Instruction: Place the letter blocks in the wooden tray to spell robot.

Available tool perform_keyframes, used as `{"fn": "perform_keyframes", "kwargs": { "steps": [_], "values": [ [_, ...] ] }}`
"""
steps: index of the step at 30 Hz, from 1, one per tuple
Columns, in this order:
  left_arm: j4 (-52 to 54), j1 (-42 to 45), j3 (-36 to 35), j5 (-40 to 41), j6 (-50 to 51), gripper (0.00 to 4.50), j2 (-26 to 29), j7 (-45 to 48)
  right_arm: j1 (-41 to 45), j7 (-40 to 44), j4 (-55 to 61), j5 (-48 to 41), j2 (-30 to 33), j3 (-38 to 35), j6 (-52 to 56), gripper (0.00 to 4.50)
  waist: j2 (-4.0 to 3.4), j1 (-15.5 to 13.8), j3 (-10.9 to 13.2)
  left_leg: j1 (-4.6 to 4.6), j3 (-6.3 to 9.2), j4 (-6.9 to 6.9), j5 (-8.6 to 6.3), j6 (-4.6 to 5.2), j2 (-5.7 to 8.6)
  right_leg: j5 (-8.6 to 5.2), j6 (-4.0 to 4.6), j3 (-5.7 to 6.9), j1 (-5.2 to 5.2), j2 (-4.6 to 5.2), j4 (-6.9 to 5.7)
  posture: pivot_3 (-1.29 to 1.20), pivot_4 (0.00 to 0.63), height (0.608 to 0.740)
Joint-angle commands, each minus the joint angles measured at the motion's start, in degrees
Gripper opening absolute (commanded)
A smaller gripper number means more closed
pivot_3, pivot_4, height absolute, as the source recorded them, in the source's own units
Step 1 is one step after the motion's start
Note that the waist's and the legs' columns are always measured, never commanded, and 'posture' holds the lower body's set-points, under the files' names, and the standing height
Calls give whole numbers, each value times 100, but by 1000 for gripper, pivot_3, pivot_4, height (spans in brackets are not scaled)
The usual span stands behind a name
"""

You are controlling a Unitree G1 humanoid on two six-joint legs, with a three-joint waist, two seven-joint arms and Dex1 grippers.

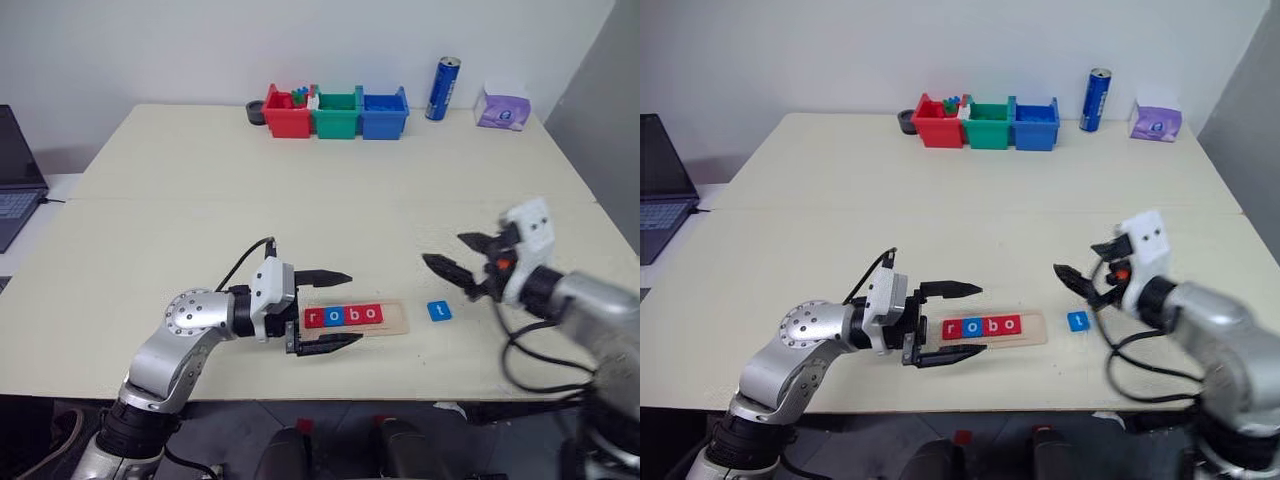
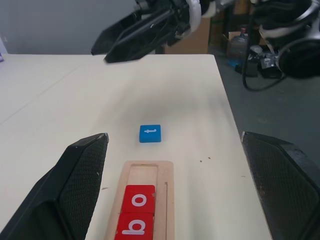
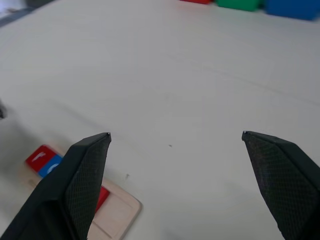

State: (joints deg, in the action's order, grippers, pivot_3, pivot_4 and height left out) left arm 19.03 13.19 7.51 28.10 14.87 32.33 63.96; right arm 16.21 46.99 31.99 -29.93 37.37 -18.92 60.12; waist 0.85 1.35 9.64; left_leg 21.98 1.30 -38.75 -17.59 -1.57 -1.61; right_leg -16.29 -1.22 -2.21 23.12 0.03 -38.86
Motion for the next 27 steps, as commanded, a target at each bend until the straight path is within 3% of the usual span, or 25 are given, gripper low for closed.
{"fn": "perform_keyframes", "kwargs": {
  "steps": [1,10,27],
  "values": [
    [-22,91,42,2,-142,4500,-42,85,-467,1392,-1149,541,580,648,-2128,4468,2,18,1,1,-2,0,-4,7,-1,-2,-2,-1,1,1,1,0,150,740],
    [-172,164,182,-125,-306,4500,-131,173,-75,2504,-3393,1333,680,1865,-4702,4468,-1,47,6,-12,-11,-10,-5,9,-3,1,2,-15,4,0,-21,0,150,740],
    [-220,235,197,-153,-375,4500,-152,220,341,2878,-4862,1719,540,2461,-5948,4468,-1,31,5,-10,-11,-15,-4,8,-8,2,3,-15,3,14,-23,0,150,740]
  ]
}}
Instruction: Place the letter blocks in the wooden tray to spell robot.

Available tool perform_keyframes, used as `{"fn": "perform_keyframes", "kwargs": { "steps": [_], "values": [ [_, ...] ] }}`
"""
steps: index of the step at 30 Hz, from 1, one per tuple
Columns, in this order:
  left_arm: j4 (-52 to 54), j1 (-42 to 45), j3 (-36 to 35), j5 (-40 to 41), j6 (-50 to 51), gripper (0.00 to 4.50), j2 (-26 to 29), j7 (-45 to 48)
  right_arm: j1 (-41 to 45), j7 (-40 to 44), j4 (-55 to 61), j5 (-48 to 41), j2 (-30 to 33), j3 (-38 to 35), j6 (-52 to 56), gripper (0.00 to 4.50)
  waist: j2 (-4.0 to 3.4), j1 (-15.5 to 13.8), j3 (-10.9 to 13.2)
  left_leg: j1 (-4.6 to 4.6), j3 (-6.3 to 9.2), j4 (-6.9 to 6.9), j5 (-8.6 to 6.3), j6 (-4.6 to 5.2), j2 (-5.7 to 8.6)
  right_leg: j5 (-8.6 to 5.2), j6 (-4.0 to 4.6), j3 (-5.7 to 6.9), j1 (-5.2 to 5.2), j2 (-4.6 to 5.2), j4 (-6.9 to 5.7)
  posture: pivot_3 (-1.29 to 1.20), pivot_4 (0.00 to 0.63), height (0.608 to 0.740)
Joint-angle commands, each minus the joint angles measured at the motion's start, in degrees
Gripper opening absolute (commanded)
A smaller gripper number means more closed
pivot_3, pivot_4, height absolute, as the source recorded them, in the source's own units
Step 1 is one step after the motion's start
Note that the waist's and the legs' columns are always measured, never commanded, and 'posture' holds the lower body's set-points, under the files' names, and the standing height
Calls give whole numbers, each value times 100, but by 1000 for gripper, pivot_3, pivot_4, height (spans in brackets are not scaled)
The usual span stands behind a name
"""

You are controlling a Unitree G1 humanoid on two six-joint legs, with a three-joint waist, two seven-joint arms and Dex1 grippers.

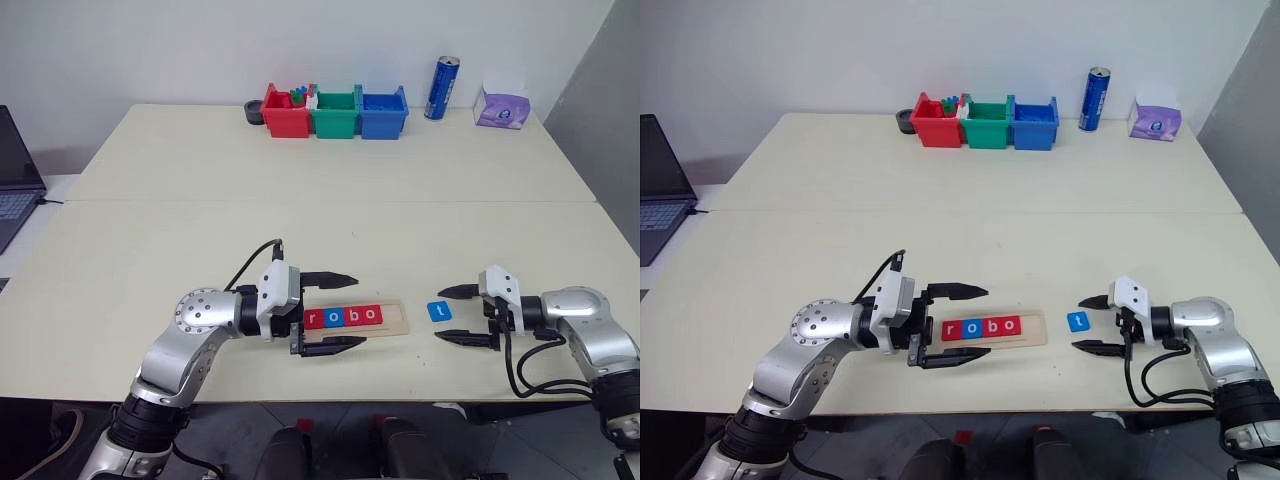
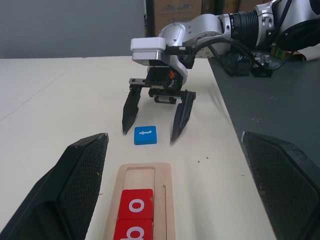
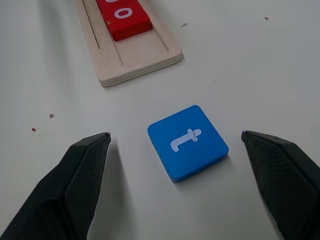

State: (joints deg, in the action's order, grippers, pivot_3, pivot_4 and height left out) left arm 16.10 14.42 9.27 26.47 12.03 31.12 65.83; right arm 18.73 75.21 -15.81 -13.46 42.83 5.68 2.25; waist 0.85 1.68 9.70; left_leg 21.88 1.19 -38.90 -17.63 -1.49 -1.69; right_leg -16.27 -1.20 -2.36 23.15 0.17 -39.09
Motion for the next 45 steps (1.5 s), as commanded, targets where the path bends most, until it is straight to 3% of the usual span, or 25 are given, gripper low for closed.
{"fn": "perform_keyframes", "kwargs": {
  "steps": [1,6,8,15,22,29,45],
  "values": [
    [67,134,24,11,-88,4500,-33,39,116,46,-127,86,-26,9,-184,4468,0,-4,0,0,1,-1,0,0,0,0,0,1,-1,0,0,0,150,740],
    [64,194,46,16,-79,4500,-39,51,223,-26,-334,141,-146,8,-210,4306,0,0,0,-2,0,-3,0,0,0,1,0,-1,-2,0,-3,0,150,740],
    [76,195,47,21,-76,4500,-31,59,223,5,-355,134,-138,8,-208,3872,0,-1,0,-1,1,-3,0,-1,-1,1,0,0,-2,0,-3,0,150,740],
    [82,191,46,27,-69,4500,-18,99,221,96,-389,159,-64,17,-332,1468,0,-7,0,-1,1,-3,1,-1,-2,1,0,0,-2,1,-3,0,150,740],
    [52,234,-135,112,-68,4500,104,225,298,36,472,-96,-161,9,90,1462,-1,2,0,-1,1,-4,1,-1,-4,1,0,0,-1,1,-4,0,150,740],
    [-421,307,-663,232,-221,4500,665,662,670,-97,1551,-373,-598,273,1030,1462,-3,-1,1,-3,9,-3,1,-1,-4,1,1,9,1,-5,-13,0,150,740],
    [-470,333,-513,98,-398,4500,506,641,975,434,521,232,-513,805,88,1462,-3,-15,1,4,7,-6,1,-1,0,1,-1,11,1,8,-5,0,150,740]
  ]
}}
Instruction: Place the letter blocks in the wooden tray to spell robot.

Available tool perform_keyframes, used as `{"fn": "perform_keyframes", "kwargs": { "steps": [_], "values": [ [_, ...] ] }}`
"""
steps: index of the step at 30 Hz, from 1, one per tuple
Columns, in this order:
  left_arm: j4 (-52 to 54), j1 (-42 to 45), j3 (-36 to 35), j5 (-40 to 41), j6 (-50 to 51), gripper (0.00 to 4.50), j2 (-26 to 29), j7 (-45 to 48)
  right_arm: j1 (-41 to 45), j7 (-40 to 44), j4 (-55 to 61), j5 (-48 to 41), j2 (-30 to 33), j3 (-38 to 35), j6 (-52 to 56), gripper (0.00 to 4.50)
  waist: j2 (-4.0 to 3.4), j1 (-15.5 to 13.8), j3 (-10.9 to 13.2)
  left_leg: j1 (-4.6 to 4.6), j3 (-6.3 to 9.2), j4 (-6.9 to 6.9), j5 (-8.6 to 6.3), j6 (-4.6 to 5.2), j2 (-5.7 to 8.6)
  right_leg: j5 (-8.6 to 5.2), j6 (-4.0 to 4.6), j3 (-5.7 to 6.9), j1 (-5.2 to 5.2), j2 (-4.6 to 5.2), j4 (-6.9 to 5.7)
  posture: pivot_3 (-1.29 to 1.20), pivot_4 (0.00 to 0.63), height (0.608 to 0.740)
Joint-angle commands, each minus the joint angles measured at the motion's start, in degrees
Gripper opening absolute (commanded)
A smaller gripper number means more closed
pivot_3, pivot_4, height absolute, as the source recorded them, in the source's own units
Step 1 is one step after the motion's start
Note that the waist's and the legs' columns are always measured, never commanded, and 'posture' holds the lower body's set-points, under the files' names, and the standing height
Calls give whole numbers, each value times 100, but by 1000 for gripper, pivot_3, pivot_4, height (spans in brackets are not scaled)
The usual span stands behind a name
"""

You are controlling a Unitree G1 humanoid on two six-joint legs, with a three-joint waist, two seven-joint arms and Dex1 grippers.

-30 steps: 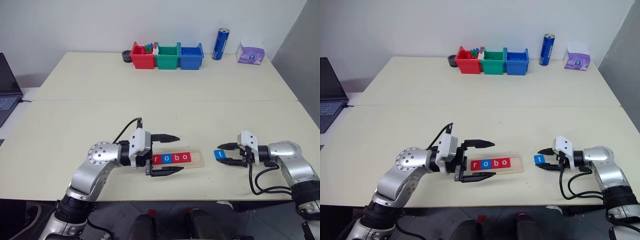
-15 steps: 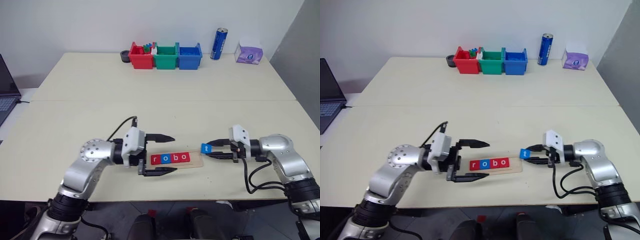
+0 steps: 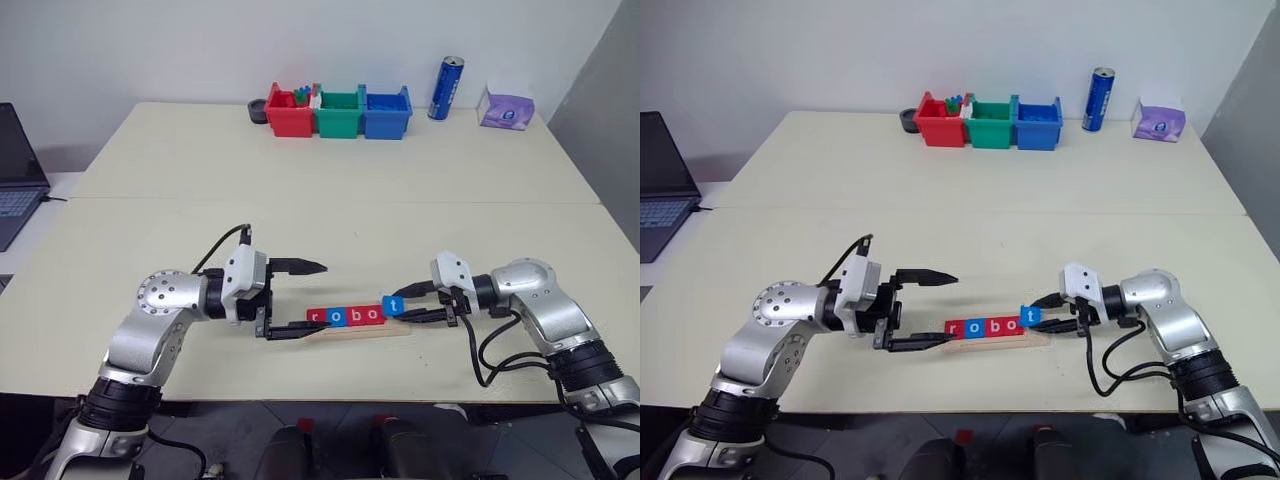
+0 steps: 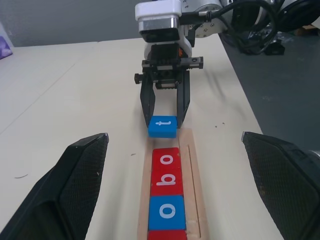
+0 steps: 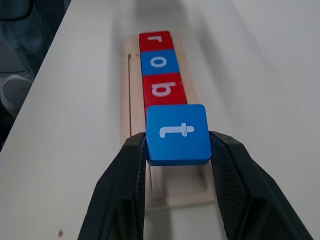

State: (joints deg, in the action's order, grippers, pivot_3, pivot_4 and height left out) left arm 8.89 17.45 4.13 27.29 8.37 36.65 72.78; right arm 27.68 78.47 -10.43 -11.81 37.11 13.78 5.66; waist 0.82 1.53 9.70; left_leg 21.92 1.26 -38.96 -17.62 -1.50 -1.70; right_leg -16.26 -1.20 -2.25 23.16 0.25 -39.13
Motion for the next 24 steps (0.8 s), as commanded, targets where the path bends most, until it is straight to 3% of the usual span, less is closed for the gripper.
{"fn": "perform_keyframes", "kwargs": {
  "steps": [1,24],
  "values": [
    [266,31,28,14,-35,4500,-66,-62,86,121,-61,87,54,1,-305,1462,0,0,0,0,0,0,0,0,0,0,0,0,0,-2,-1,0,150,740],
    [351,138,232,-45,-19,4500,-189,-96,278,145,-736,403,-155,104,-789,1462,0,1,0,-2,-1,-1,0,0,-2,0,1,-2,0,-2,-4,0,150,740]
  ]
}}
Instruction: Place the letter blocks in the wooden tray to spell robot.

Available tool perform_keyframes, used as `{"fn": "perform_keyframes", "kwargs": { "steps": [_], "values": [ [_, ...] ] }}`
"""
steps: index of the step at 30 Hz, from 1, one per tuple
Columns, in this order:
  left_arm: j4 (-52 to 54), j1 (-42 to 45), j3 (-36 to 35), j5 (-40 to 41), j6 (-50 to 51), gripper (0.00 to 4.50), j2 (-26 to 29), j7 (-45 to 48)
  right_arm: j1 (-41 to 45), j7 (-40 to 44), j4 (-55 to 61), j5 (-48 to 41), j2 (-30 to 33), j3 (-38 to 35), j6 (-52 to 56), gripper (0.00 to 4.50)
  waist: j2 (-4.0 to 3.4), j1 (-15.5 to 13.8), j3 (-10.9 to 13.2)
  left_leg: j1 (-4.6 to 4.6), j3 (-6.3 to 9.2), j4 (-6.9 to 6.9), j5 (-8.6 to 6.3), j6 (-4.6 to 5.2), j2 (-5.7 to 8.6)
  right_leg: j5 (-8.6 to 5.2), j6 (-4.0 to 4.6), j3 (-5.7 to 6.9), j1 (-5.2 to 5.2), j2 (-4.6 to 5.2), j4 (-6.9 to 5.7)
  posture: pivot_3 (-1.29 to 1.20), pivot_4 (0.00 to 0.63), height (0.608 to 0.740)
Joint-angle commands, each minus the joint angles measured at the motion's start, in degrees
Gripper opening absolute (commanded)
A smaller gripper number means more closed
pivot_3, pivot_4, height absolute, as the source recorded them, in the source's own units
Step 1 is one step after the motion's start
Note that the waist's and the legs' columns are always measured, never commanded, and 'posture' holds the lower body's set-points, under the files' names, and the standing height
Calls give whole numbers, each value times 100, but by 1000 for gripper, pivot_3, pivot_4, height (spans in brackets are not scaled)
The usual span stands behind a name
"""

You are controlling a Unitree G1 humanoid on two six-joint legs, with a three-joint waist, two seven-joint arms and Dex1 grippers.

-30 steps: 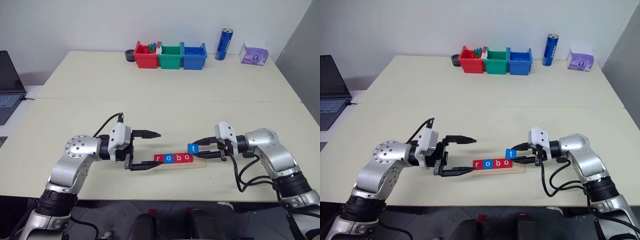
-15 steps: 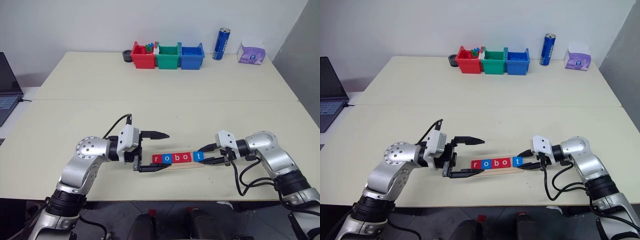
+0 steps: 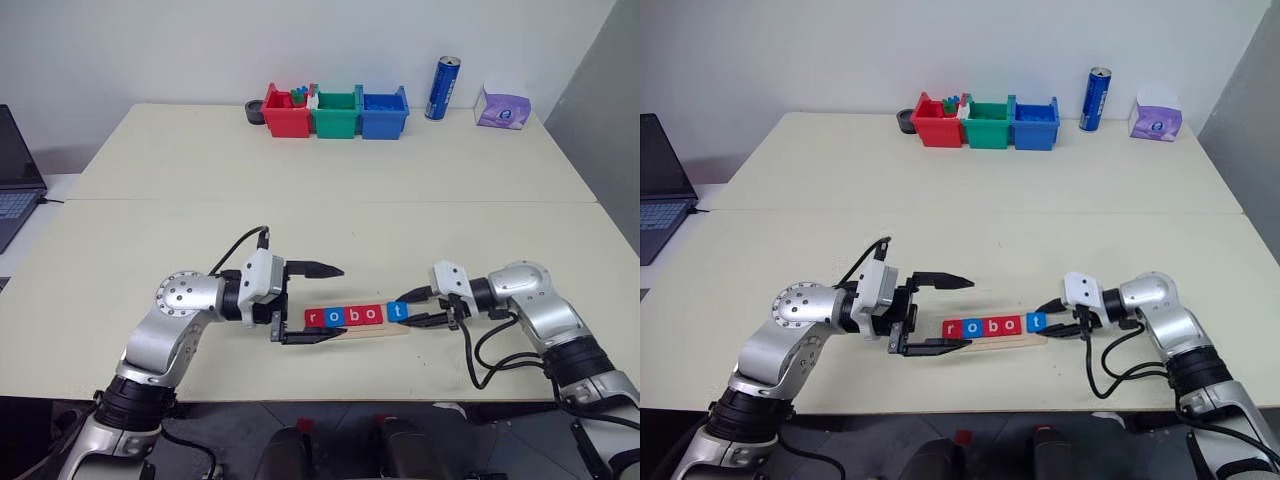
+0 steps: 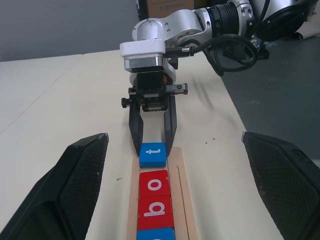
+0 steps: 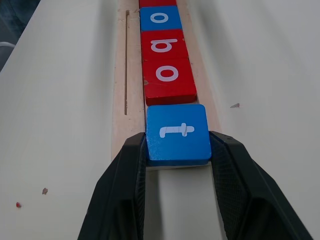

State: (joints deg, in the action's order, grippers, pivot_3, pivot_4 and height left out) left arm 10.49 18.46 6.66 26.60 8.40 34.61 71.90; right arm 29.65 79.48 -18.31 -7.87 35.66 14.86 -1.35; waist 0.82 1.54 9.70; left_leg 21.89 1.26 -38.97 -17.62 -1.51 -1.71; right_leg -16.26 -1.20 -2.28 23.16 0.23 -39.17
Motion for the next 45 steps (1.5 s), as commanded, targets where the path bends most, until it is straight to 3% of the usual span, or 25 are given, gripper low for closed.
{"fn": "perform_keyframes", "kwargs": {
  "steps": [1,12,20,21,28,32,41,42,45],
  "values": [
    [194,36,-22,23,-21,4500,17,-10,84,48,50,12,-13,-2,-94,1462,0,0,0,0,0,0,0,0,0,0,0,0,0,0,0,0,150,740],
    [196,63,-18,16,4,4500,10,-42,87,126,52,8,-24,17,-101,1462,0,0,0,0,0,0,0,0,0,0,0,-1,0,1,0,0,150,740],
    [193,64,-9,15,5,4500,-5,-57,115,126,111,-89,-19,-67,63,4301,0,0,0,0,0,0,0,0,0,0,0,0,0,1,0,0,150,740],
    [207,49,-15,19,8,4500,1,-60,110,95,172,-124,12,-127,101,4468,0,0,0,0,0,0,0,0,0,0,0,0,0,1,0,0,150,740],
    [220,6,-48,27,13,4500,22,-87,-162,-161,1039,-583,317,-675,798,4468,0,-1,0,1,1,0,0,-1,-3,0,0,0,0,2,-2,0,150,740],
    [174,27,-48,20,0,4500,14,-84,-530,-249,1351,-695,462,-797,1014,3562,0,-13,0,2,2,0,0,0,-1,0,0,1,-1,3,-1,0,150,740],
    [62,160,-20,-15,-32,4500,-21,-59,-836,-545,1328,-415,317,-605,704,231,0,17,0,-4,-1,-1,0,0,4,0,0,-2,0,-4,-10,0,150,740],
    [65,158,-21,-15,-30,4500,-17,-59,-835,-572,1306,-400,303,-595,674,29,0,16,0,-5,-1,-1,0,0,4,0,0,-2,0,-5,-11,0,150,740],
    [74,146,-16,-30,-22,4500,-8,-62,-821,-710,1212,-300,252,-576,466,29,0,12,0,-4,1,-1,0,-1,3,0,0,-1,0,-5,-12,0,150,740]
  ]
}}
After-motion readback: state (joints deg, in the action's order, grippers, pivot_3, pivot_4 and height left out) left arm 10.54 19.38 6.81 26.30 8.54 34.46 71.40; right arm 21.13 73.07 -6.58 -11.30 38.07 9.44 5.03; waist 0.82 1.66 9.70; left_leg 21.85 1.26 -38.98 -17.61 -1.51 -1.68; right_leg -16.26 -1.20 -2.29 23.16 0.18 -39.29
